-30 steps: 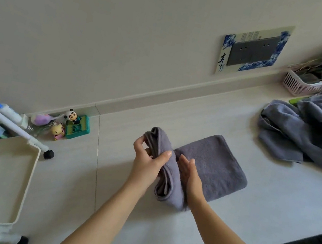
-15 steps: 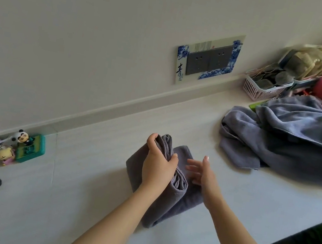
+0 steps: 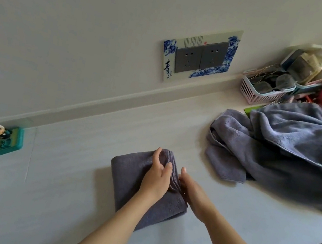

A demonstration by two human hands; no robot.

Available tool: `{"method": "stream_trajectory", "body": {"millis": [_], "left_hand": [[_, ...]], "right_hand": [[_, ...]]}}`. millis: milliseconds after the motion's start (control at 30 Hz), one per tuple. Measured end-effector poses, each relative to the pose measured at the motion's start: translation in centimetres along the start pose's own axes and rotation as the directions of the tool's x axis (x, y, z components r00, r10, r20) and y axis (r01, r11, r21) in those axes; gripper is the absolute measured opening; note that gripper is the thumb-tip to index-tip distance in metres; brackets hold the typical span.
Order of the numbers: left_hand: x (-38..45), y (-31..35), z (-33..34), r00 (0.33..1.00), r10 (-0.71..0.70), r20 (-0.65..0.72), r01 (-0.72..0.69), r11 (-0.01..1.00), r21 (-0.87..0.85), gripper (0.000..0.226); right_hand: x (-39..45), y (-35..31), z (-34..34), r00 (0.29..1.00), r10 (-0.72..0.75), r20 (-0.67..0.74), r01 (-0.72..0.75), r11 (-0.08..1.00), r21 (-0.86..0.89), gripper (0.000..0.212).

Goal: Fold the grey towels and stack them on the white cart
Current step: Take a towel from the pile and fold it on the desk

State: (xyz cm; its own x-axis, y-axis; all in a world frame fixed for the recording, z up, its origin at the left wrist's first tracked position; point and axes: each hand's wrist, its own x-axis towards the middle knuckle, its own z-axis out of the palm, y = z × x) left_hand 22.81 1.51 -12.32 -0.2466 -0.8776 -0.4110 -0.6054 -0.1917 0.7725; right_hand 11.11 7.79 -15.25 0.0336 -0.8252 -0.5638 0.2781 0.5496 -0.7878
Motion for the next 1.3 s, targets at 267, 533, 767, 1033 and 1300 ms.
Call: {"method": "stream_trajectory", "body": {"millis": [267,533,767,1033,1300], "left_hand": [[-1.4,-5.8,-5.1,0.73,0.564,-0.386,-0.271,0.757,0.594,0.045],[-0.8,-7.1,-2.1,0.925,0.359,-0.12,-0.098,0.533,0.84,0.068],[-0.4,-8.2,-2.0,0.934,0.332,-0.136,-0.079,0.559,0.825,0.069],[-0.2,-9.1,-2.3,0.909,0.396,-0.132,-0.144,0.594,0.791,0.066],[-2.7,-9.0,-3.2,0.895,0.125,-0.427,-0.002,0.961,0.277,0.078]], "right_hand": [[1.5,-0.9,0.1,0.999,-0.044,-0.032,0.02,0.847,-0.532,0.03],[1.1,-2.1,1.9,0.967,-0.197,-0.162,-0.053,0.466,-0.883,0.067],[2.8,1.7,3.8,0.855,-0.518,0.009,0.076,0.108,-0.991,0.056],[3.9,2.6,3.1,0.891,-0.454,-0.011,0.164,0.344,-0.925,0.068],[2.5,0.9,2.4,0.898,-0.406,-0.168,0.162,0.662,-0.732,0.08]]}}
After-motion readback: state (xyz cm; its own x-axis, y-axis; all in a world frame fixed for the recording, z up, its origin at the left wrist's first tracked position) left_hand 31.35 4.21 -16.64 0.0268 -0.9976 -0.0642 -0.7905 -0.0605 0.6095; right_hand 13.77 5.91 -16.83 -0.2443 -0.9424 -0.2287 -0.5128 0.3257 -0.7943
